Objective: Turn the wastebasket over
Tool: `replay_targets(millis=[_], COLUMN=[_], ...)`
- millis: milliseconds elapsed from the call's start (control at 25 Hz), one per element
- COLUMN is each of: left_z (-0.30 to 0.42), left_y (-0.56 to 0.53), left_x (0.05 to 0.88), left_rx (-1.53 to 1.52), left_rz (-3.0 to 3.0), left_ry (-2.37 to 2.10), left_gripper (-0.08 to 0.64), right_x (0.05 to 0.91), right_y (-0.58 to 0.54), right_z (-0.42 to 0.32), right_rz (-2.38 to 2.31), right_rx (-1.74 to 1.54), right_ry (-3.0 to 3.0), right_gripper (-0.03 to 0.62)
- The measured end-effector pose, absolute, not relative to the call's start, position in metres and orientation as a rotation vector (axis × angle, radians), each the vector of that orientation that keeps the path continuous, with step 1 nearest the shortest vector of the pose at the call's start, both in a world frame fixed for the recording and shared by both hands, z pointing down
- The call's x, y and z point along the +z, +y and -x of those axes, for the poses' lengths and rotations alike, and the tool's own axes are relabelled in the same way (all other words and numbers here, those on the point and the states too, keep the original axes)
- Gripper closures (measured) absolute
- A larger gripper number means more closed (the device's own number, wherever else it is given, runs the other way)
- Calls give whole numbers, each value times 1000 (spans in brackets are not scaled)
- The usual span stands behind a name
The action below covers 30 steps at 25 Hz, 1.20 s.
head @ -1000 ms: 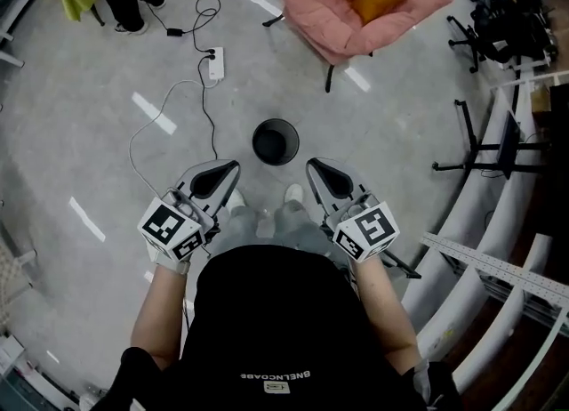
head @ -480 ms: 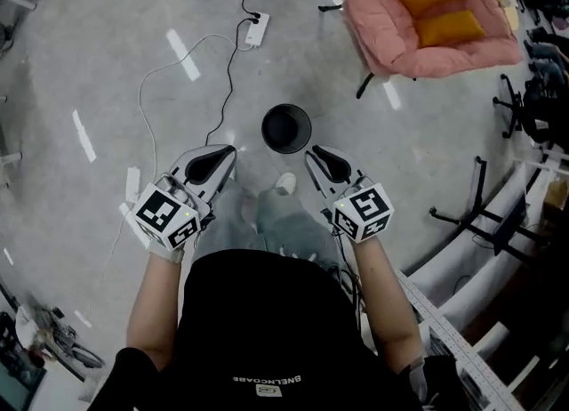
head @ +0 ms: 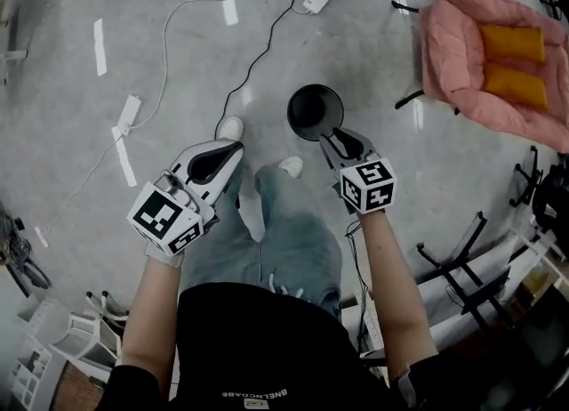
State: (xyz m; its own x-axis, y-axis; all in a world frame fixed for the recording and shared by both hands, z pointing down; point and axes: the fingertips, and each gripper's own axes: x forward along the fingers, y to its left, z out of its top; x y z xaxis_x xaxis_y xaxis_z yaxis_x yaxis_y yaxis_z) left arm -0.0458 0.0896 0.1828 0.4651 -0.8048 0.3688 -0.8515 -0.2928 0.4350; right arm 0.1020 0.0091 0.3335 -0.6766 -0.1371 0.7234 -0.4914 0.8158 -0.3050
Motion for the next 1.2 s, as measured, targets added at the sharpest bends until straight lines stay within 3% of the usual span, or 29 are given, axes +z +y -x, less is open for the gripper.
replay_targets(millis=[400,720,1200], left_z=[75,98,111], left_y=[122,155,170], left_x=[290,367,434], left_rx=[38,-31,-60], left_rz=[-1937,-1795,-1707], left_ry=[-1459,-1475,-1442], left_gripper=[546,546,546], right_x=[523,650,762], right_y=[24,43,44], right_z=[-83,-64,-64], right_rz=[-316,-285,-351], right_rx=[627,613,616], right_ry=[-2023,-1863,-1697], right_gripper=[410,396,388])
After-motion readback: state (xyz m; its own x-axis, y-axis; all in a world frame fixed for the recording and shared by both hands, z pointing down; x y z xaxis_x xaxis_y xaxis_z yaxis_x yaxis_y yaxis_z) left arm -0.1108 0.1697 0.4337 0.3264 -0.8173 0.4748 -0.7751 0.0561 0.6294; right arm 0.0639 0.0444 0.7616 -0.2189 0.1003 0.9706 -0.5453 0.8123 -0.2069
